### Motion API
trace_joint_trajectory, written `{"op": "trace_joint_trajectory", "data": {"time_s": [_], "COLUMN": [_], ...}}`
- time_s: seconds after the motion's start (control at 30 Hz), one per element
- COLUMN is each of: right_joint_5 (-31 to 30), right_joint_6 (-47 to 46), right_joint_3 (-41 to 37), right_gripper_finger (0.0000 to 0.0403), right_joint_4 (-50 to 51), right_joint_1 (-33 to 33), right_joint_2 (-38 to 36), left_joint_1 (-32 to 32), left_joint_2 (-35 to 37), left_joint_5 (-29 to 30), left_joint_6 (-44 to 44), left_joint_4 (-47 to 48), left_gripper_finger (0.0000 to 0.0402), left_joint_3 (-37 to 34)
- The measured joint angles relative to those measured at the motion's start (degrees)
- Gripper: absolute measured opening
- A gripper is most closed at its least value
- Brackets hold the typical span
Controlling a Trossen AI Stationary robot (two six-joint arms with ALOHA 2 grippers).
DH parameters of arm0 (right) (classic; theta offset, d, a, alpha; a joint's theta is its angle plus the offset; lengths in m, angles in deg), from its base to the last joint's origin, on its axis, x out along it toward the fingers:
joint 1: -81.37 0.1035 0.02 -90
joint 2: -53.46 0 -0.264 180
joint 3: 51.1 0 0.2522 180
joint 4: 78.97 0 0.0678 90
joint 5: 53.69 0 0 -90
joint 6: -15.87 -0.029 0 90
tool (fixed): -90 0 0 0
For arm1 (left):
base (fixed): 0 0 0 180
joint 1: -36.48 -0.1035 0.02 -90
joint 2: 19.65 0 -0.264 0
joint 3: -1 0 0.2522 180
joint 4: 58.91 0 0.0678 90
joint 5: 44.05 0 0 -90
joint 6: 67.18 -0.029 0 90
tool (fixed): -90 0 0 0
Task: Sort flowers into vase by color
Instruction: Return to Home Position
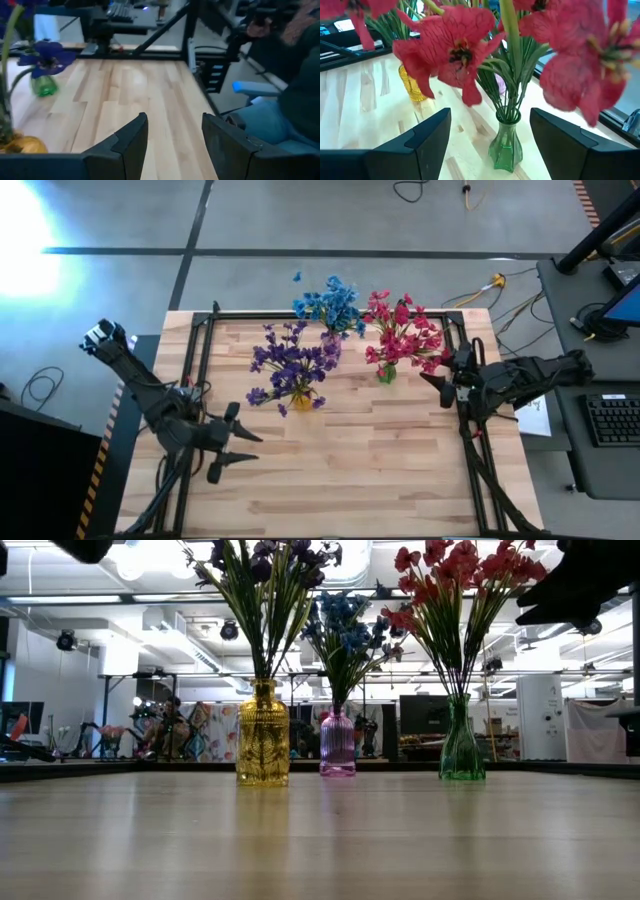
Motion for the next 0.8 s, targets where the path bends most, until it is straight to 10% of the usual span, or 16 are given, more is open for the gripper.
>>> {"op": "trace_joint_trajectory", "data": {"time_s": [0.8], "right_joint_5": [14.0], "right_joint_6": [16.0], "right_joint_3": [-11.7], "right_gripper_finger": [0.0247], "right_joint_4": [-28.2], "right_joint_1": [0.0], "right_joint_2": [-11.0], "left_joint_1": [-0.5], "left_joint_2": [12.7], "left_joint_5": [0.5], "left_joint_6": [-11.4], "left_joint_4": [-11.6], "left_gripper_finger": [0.0174], "left_joint_3": [-13.1]}}
